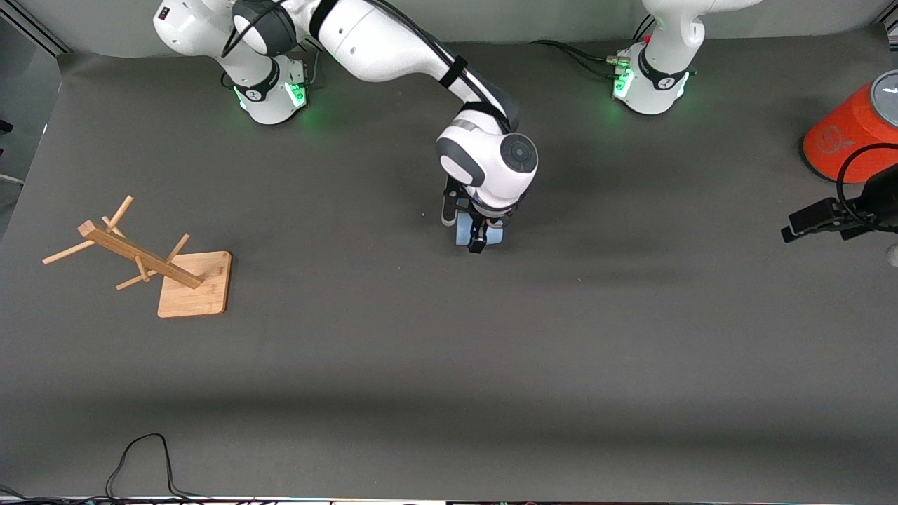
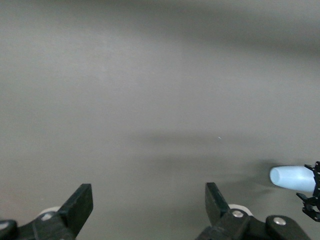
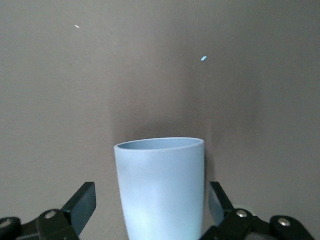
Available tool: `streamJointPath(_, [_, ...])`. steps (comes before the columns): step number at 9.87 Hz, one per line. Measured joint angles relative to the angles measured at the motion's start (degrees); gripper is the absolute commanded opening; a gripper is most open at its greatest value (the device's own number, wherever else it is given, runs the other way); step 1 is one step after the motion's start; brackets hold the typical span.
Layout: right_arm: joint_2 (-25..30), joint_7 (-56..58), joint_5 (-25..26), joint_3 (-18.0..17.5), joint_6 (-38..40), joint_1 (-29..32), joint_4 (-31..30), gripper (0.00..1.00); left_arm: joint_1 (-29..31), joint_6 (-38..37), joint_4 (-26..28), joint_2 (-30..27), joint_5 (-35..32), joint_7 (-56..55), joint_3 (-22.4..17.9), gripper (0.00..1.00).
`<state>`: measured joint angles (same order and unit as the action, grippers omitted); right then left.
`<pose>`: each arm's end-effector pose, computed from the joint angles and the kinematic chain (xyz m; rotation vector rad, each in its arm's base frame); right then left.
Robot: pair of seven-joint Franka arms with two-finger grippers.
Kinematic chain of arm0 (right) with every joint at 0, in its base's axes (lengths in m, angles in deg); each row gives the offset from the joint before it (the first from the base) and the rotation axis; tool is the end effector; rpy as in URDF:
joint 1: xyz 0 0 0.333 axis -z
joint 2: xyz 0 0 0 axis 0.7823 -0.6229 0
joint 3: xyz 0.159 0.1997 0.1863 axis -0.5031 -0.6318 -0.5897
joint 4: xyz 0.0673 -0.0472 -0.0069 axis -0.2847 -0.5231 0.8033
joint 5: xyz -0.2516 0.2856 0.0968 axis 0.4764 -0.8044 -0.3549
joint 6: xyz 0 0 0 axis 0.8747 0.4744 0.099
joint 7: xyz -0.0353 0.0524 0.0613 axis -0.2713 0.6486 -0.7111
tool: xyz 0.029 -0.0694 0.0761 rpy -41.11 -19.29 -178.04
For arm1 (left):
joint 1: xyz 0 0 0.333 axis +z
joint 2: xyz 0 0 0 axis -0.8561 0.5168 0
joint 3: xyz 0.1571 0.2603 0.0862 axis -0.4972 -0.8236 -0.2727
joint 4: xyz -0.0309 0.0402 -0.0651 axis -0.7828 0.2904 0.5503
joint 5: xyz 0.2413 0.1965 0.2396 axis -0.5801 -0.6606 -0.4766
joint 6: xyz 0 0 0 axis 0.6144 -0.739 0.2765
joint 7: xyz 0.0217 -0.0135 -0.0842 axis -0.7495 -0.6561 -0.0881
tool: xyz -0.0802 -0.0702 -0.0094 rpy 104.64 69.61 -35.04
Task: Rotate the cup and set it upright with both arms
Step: 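Set the cup on its side and open the right gripper, then retract the right gripper while the left gripper reaches the cup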
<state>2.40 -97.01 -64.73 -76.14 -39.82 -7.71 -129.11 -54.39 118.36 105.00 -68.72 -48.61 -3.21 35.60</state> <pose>0.4405 0.5908 0.2309 1.9484 -2.2072 0.2396 0.5878 0.0243 0.5833 2.9907 0.1036 -0.0132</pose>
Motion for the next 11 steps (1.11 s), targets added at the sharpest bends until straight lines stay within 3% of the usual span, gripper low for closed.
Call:
streamJointPath(5, [14.2, 20.6, -0.2, 0.6, 19.8, 6.1, 0.9, 1.0, -3.7, -2.2, -0.1, 0.7, 1.8, -6.6, 4.9, 1.0])
streamJointPath(8, [22.2, 40.9, -0.2, 0.9, 28.5, 14.6, 0.8, 1.0, -12.1, 1.0, -0.1, 1.3, 1.2, -19.8, 5.4, 1.0])
streamJointPath(11, [30.4, 65.4, -0.1, 0.8, 30.4, 26.3, -4.1, 1.0, -24.1, 2.6, -0.1, 3.6, -4.3, -35.1, 5.6, 1.0])
